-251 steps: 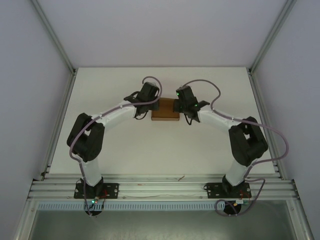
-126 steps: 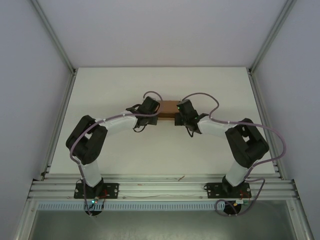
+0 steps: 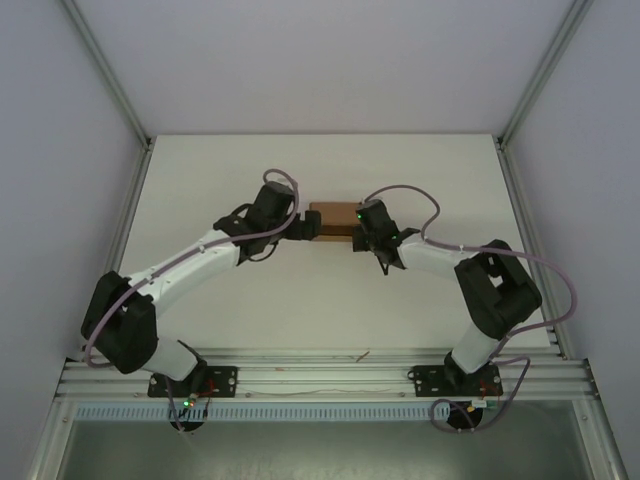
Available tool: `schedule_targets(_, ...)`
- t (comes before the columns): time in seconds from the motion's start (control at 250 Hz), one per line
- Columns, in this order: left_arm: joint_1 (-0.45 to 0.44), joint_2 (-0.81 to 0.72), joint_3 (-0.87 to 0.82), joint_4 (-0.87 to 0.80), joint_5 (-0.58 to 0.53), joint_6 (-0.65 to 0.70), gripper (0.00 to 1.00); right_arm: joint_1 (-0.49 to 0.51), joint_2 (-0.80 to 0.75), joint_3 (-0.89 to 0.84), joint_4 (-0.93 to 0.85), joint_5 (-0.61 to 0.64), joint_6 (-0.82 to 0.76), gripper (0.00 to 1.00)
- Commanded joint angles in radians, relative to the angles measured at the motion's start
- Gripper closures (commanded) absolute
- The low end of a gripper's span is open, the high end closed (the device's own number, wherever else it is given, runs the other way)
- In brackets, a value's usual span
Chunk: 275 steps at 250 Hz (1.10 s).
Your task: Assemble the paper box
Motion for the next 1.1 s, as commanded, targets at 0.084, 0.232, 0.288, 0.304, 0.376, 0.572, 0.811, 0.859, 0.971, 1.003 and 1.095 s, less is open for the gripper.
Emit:
schedule_targets(0.084,0.127,0.189,0.19,-0.024,0.177,-0.065,0.0,0.005,-0.012,-0.023,-0.013,0.036,-0.051,1.0)
schedule_targets(0.232,0.161,0.408,0.365,-0.049,0.323,-0.032,0.0,0.005,0.01,-0.014,-0.023,0.036,-0.053,0.98)
schedule_targets(0.288,0.167,0.49,0.437,-0.075,0.352,-0.009,0.0,0.005,0.02,-0.009,-0.033,0.032,-0.054,0.98)
schedule_targets(0.304,0.171,0.512,0.459,-0.088,0.356,-0.005,0.0,0.006,0.021,-0.009,-0.034,0.029,-0.054,0.98)
schedule_targets(0.376,0.179,0.6,0.542,-0.144,0.387,0.011,0.07,0.005,0.021,-0.017,-0.028,0.03,-0.051,0.97)
schedule_targets(0.572,0.18,0.645,0.492,-0.11,0.417,0.006,0.26,0.005,0.005,-0.028,-0.022,0.039,-0.044,0.91)
schedule_targets(0.811,0.193,0.652,0.385,-0.028,0.43,-0.034,0.47,0.004,-0.07,-0.062,-0.049,-0.021,-0.053,0.38)
schedule_targets(0.859,0.199,0.653,0.367,-0.012,0.438,-0.044,0.49,0.005,-0.108,-0.084,-0.042,-0.034,-0.046,0.34)
schedule_targets(0.971,0.216,0.649,0.316,0.038,0.456,-0.068,0.54,0.002,-0.208,-0.14,-0.027,-0.065,-0.048,0.23)
schedule_targets(1.003,0.222,0.647,0.297,0.056,0.463,-0.074,0.55,0.001,-0.234,-0.149,-0.032,-0.079,-0.051,0.19)
schedule_targets(1.095,0.236,0.639,0.253,0.091,0.478,-0.088,0.59,-0.007,-0.298,-0.154,-0.048,-0.104,-0.049,0.11)
